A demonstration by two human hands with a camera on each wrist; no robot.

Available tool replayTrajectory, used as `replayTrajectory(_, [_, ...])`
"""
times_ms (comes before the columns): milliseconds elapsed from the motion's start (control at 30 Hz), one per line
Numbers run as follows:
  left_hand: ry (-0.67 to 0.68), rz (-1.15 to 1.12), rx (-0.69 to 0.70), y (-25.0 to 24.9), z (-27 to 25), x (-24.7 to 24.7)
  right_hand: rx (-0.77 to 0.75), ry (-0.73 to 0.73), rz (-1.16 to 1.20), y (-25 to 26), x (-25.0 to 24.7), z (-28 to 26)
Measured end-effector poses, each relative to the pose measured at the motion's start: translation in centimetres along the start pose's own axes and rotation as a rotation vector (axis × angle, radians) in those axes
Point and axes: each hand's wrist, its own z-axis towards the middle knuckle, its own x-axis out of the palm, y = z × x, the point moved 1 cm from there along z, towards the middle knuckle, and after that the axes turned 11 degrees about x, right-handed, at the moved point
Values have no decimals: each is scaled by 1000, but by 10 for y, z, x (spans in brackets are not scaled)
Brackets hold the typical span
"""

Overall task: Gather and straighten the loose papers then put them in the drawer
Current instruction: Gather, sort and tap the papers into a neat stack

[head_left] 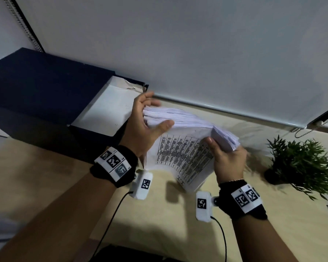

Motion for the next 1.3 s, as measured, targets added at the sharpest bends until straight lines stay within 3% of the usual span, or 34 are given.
replayTrajectory(100, [30, 117, 110, -22, 0, 1, -7, 9, 31, 6, -3, 8])
replayTrajectory(200, [101, -20, 239, -32, 1, -5, -62, -2, 40, 7, -13, 6])
replayTrajectory(367, [357, 232, 76, 4, -18, -6, 40, 0, -3, -13, -15, 1])
replayTrajectory(467, [245, 341, 86, 9, -17, -2, 27, 0, -15, -9, -16, 6])
replayTrajectory(600, [12, 179, 122, -7, -10, -2, -22, -3, 49, 9, -25, 5])
replayTrajectory(733, [140, 70, -31, 5, -20, 2, 14, 14, 140, 2, -23, 0])
replayTrajectory(867, [148, 131, -103, 14, -30, 5, 19, 8, 171, 6, -9, -1])
replayTrajectory(1033, [32, 166, -101, 14, -30, -2, -155, -81, 104, 20, -9, -7])
replayTrajectory(1167, [103, 224, -138, 27, -38, -9, -125, 3, 108, 24, -9, -11])
replayTrajectory(1300, [66, 123, -115, 28, -37, -2, -127, -66, 91, 25, -3, -8])
